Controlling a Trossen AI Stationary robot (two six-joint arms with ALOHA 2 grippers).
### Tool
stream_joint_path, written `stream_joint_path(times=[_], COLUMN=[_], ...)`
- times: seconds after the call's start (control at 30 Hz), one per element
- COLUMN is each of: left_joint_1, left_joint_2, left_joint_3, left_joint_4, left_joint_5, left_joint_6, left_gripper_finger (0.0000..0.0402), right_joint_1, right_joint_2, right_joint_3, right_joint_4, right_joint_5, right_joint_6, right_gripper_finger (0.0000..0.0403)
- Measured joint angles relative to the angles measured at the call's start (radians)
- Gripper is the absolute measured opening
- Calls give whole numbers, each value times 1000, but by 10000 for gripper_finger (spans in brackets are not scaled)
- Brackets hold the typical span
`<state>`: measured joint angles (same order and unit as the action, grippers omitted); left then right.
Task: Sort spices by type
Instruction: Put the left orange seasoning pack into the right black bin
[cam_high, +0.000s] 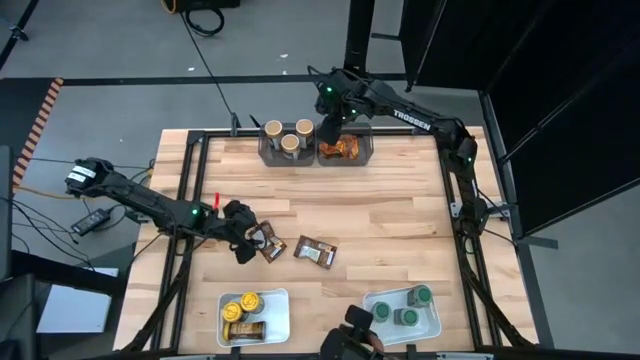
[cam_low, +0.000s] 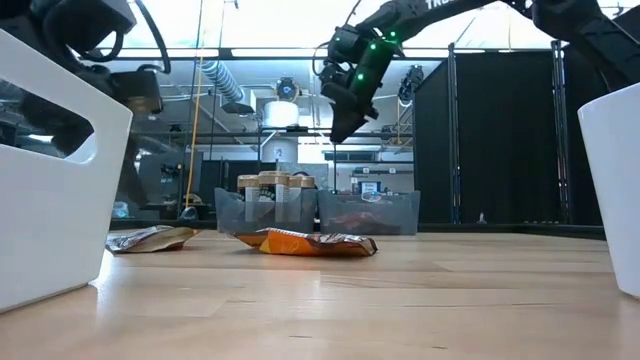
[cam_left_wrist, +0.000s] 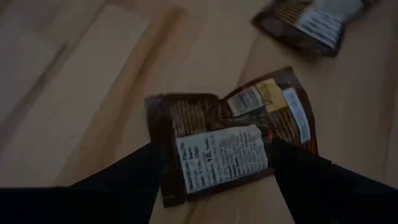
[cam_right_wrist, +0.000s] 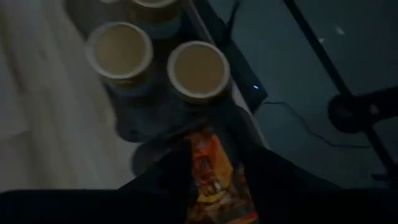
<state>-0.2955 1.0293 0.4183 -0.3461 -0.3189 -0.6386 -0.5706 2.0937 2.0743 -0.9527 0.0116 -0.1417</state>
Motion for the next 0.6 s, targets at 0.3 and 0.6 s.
stream_joint_path(times=[0.3,0.6], left_joint_1=[9,59], left_joint_2=[79,294], left_joint_3=[15,21], left_joint_4=[12,168], left_joint_5=[61,151], left_joint_6=[238,312], left_gripper_finger=[316,318], right_joint_1=[26,58], right_joint_2=[-47,-74], right_joint_3=[0,0], right_joint_4=[-35,-70], right_joint_5=[-108,-120], right_joint_6=[11,17], right_gripper_finger=[150,149])
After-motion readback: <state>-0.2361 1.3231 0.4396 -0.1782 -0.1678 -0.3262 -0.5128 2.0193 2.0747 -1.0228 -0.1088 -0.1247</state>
